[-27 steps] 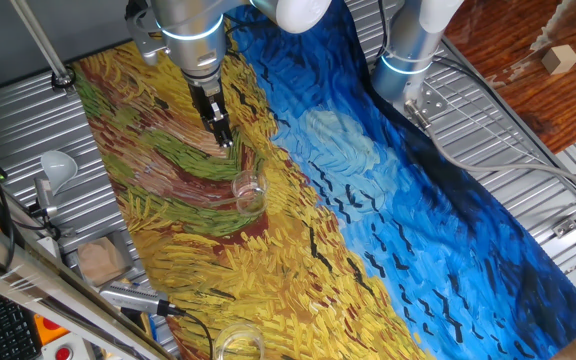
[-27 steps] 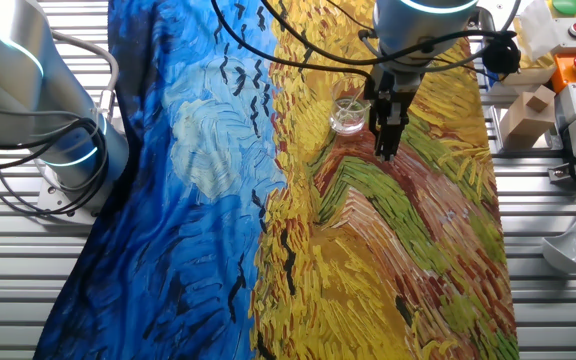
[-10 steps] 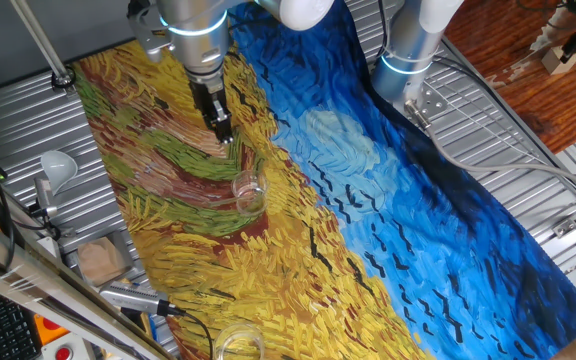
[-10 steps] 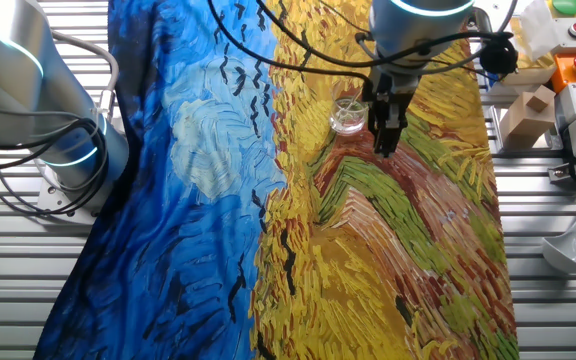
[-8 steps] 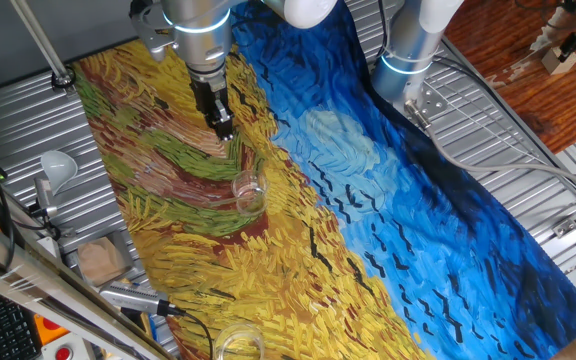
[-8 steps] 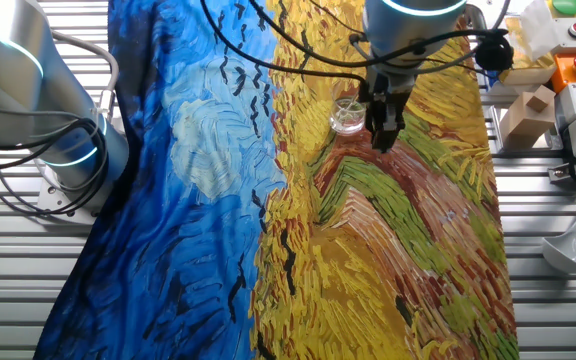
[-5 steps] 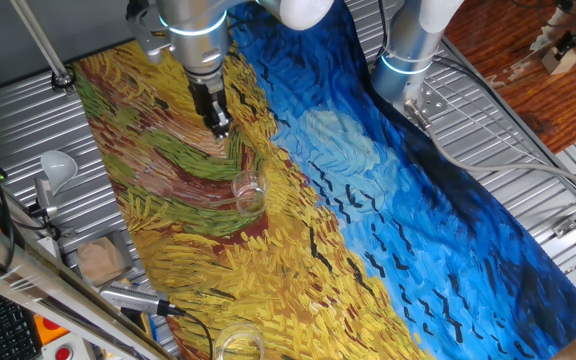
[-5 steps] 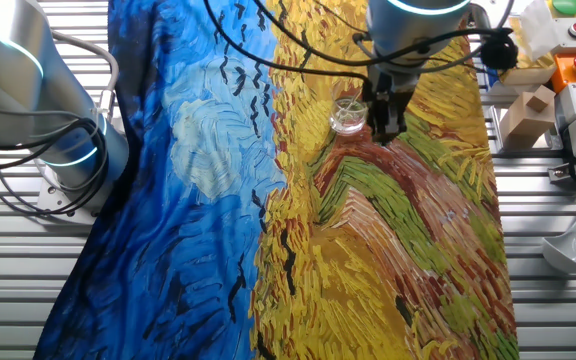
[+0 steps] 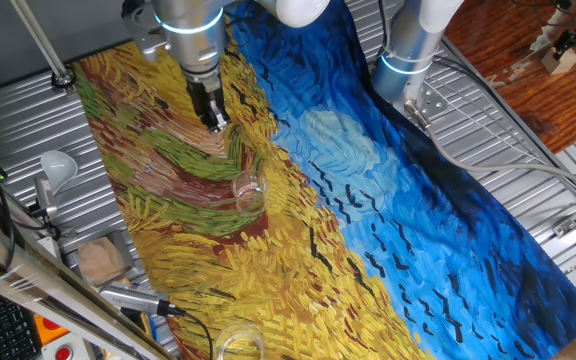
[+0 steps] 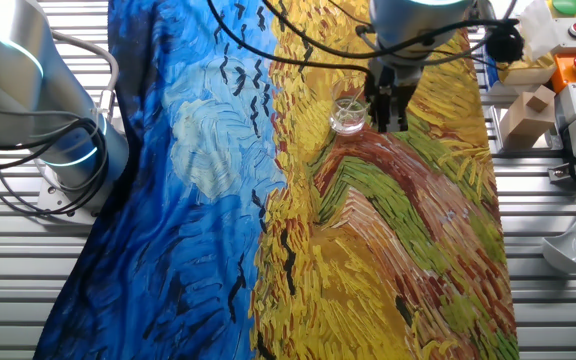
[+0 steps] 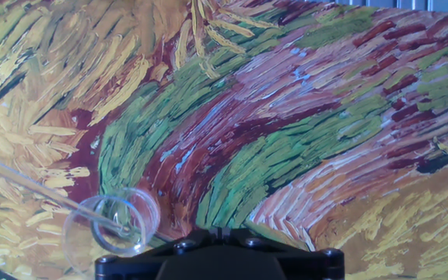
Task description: Stir the beaker with a glass rod
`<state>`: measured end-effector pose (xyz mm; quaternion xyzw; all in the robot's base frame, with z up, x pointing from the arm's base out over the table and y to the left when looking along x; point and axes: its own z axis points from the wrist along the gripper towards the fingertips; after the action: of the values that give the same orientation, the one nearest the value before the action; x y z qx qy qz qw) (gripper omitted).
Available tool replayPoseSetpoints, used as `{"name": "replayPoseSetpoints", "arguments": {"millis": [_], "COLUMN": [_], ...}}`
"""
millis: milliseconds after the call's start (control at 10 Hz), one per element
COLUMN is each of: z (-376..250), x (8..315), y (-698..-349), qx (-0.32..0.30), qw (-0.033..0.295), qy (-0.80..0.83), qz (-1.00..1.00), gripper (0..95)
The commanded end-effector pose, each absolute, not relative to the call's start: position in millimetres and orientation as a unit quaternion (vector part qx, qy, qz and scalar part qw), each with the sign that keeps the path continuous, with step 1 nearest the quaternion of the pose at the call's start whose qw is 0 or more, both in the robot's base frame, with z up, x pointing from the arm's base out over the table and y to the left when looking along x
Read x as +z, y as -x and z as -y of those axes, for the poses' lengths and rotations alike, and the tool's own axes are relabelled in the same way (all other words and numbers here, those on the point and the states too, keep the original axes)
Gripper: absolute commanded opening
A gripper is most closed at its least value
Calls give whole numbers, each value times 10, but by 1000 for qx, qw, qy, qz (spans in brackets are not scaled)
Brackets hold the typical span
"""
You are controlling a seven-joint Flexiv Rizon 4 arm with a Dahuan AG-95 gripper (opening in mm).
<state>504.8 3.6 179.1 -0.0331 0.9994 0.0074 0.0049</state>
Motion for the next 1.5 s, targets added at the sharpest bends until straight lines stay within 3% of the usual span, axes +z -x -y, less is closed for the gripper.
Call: {"name": "replayPoseSetpoints", "arguments": {"millis": [100,800,1500], "z": [-55,-370,-647], "x": [1853,2299,2448], "y": [-5042,-5242,-5267], "qx": [19,18,19], "qw": [3,-27,-54], "qy": [29,31,63], "qz": [-999,-999,-996], "gripper": [0,0,0]}}
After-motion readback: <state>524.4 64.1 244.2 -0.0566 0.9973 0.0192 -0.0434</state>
